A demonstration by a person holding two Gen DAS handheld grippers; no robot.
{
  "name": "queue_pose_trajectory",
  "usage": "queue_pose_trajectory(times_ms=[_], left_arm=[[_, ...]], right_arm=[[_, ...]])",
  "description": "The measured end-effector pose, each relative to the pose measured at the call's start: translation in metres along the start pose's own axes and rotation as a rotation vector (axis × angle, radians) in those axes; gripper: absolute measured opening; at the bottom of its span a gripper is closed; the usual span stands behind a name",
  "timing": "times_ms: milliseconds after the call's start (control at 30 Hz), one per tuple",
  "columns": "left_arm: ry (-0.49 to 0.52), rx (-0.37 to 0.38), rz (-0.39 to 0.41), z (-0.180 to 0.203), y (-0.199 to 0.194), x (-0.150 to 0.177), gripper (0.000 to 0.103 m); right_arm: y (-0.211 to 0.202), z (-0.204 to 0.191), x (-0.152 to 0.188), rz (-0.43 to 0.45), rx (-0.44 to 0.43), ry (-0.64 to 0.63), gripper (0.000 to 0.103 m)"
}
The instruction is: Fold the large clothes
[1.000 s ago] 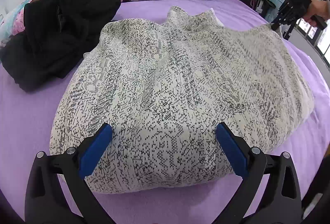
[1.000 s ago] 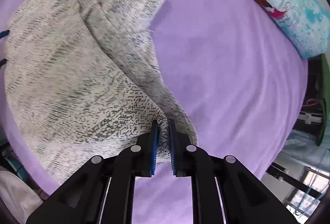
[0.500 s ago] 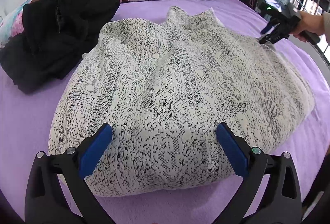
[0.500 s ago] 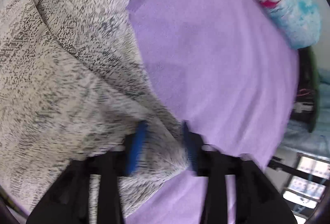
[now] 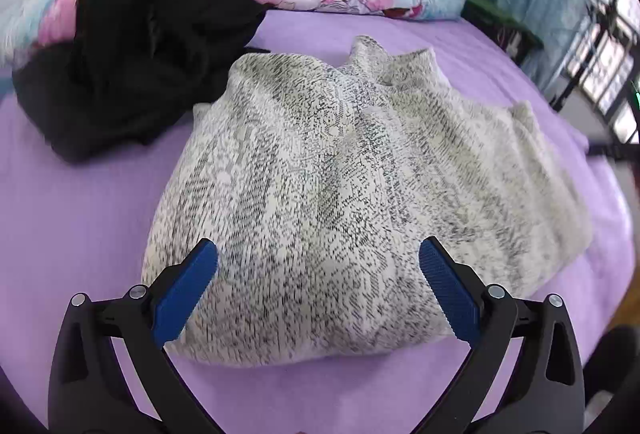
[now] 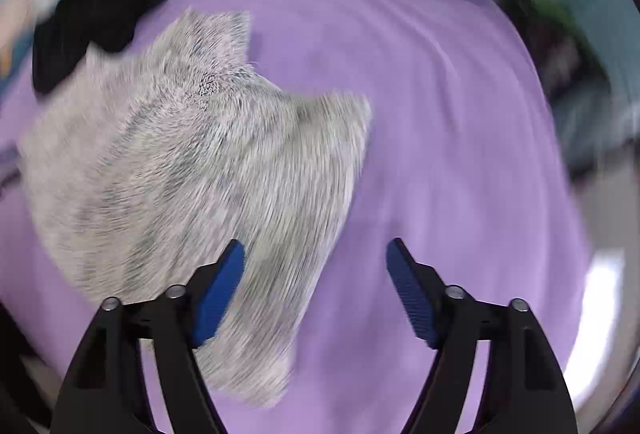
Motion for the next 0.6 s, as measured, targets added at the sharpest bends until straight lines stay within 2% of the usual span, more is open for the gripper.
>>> queue_pose_trajectory(times_ms=[67, 100, 200, 300, 433, 500, 600], left_arm=[[-0.054, 0.046, -0.011, -0.004, -0.006, 0.006, 0.097], [-0.072, 0.045, -0.013, -0.006, -0.008, 0.010, 0.097], [-0.125, 0.052, -0.002, -0.013, -0.020, 0.021, 0.097], [-0.146, 0.040, 0.006, -0.017, -0.031, 0.036, 0.097], [-0.194, 0.057, -0.005, -0.022, -0.041, 0.054, 0.097], [-0.248, 0.077, 0.002, -0.026, -0.049, 0.061, 0.097], [-0.329, 0.106, 0.006, -0.032, -0.060, 0.075, 0.097]], right_arm=[[-0.010, 0.003, 0.037, 0.044, -0.079, 0.145, 0.076], [-0.014, 0.002, 0.060, 0.058, -0.108, 0.206, 0.078], [-0.016, -0.001, 0.112, 0.062, -0.160, 0.319, 0.079], [-0.019, -0.006, 0.148, 0.071, -0.197, 0.375, 0.079], [-0.026, -0.021, 0.175, 0.126, -0.257, 0.416, 0.081], [-0.034, -0.026, 0.185, 0.179, -0.297, 0.479, 0.085], [-0.036, -0.036, 0.192, 0.227, -0.321, 0.513, 0.085]])
Point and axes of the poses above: each gripper's, at about its wrist camera, not at the fingertips, and y roughly the way its jaws point, z to its right, x to its underside, the point moved 8 cm from there along y, roughly the way its jaws point, and after that the axes turned 9 degrees about -y, right-handed, at the moved point
